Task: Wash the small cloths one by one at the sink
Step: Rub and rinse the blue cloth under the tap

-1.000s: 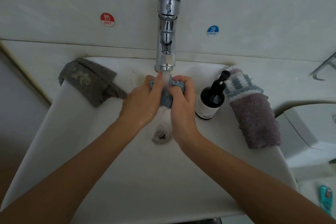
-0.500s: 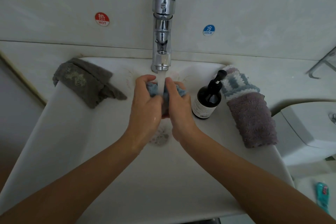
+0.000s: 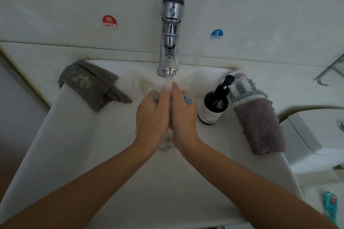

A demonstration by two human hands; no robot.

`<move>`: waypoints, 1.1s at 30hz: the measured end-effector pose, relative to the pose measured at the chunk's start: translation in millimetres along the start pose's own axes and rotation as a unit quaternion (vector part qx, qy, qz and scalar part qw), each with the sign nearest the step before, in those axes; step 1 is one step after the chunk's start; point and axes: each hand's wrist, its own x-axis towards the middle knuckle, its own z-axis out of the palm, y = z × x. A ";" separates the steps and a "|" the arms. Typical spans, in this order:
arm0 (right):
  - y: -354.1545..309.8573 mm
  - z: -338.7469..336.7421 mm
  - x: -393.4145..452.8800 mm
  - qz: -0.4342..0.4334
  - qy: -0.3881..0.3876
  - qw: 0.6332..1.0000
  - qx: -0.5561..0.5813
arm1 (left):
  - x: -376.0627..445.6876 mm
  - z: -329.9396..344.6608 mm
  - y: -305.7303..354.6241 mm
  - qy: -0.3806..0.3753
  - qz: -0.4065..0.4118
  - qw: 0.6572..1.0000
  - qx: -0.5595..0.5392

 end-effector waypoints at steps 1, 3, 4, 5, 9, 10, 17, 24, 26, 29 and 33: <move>0.6 1.8 -1.3 0.002 -0.006 1.000 -0.002 | 0.5 0.6 -1.6 0.004 0.005 1.000 0.002; 0.9 4.1 -3.3 0.003 -0.012 1.000 -0.009 | 1.2 1.3 -3.7 0.013 0.014 1.000 -0.008; 0.6 4.4 -3.7 0.003 -0.008 1.000 -0.005 | 1.0 1.7 -4.0 0.016 0.017 1.000 -0.016; -0.5 4.4 -4.0 0.003 -0.002 1.000 -0.001 | 1.5 2.2 -4.7 0.020 0.018 0.999 -0.020; -1.2 3.0 -0.2 -0.016 0.008 0.999 -0.036 | 5.0 4.4 -5.4 0.028 0.038 0.999 -0.019; -0.8 2.6 0.4 -0.016 0.011 0.999 -0.050 | 5.7 4.5 -5.2 0.026 0.046 0.998 -0.019; -5.2 -3.5 1.7 -0.021 -0.035 0.997 -0.072 | 4.7 -1.7 -4.4 0.023 0.109 0.994 -0.001; -2.6 -9.7 7.5 -0.024 -0.108 0.989 -0.095 | 5.1 -5.9 -4.3 0.001 0.069 0.991 -0.110; -1.2 -11.7 9.3 -0.033 -0.094 0.989 -0.107 | 1.0 -6.2 1.3 -0.016 0.061 0.988 -0.141; 1.8 -7.8 9.4 -0.064 -0.055 0.992 -0.097 | -3.6 -3.2 1.5 -0.021 0.051 0.989 -0.138; 2.2 -2.7 6.9 -0.074 -0.018 0.993 -0.092 | 1.4 -0.4 -4.7 -0.025 0.005 0.998 -0.056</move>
